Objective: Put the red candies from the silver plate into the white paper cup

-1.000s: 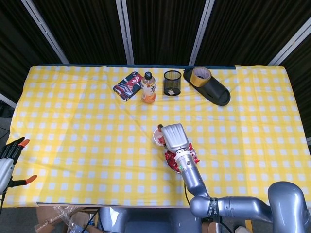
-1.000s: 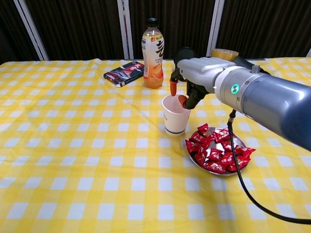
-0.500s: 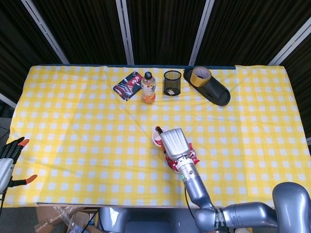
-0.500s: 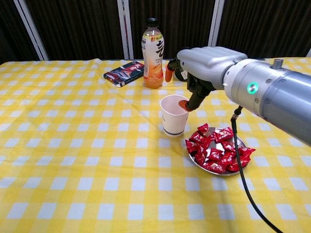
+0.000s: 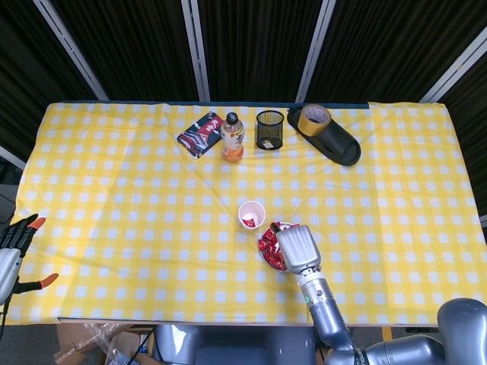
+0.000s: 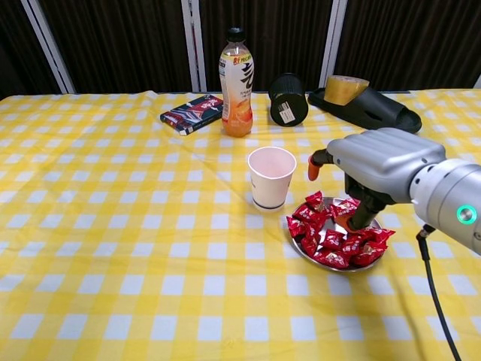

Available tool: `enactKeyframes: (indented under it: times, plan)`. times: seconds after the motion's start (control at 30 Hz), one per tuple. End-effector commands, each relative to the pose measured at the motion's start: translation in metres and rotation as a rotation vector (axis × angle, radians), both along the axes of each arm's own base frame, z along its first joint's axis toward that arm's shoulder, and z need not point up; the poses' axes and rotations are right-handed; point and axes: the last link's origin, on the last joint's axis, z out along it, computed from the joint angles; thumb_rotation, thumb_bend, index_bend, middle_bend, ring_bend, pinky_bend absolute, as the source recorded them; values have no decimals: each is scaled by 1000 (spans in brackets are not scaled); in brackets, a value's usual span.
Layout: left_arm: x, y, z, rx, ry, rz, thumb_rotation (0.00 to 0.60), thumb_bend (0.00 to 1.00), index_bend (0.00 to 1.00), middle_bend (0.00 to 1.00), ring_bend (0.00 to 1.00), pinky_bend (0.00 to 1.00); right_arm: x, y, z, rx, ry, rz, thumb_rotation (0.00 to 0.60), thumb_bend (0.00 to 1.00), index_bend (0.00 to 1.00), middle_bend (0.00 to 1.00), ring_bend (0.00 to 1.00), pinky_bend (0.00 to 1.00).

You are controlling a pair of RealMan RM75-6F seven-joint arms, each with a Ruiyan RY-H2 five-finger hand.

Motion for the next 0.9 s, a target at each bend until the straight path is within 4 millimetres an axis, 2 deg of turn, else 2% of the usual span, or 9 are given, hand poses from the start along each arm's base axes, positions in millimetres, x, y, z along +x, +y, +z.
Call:
enactKeyframes:
  times: [0.03,0.2,0.63,0.9]
  plan:
    - [0,0,0,1,0,-1,600,16,0,0,0,0,-6,2,-4,10,12,-15,600,368,284,972,1000,953]
    - [0,0,0,2,1,0,600,16,0,0,0,0,-15,0,-9,21,23,-45,600,368,315,972,1000,954]
    - [-1,1,-1,-1,2,5,600,16,0,0,0,0,-31,-10,-19,30,30,-93,600,368,315,972,1000,953]
    - [-2,2,-1,-3,4,10,600,17,0,0,0,0,-39,-13,-24,47,46,-107,600,306,315,972,1000,953]
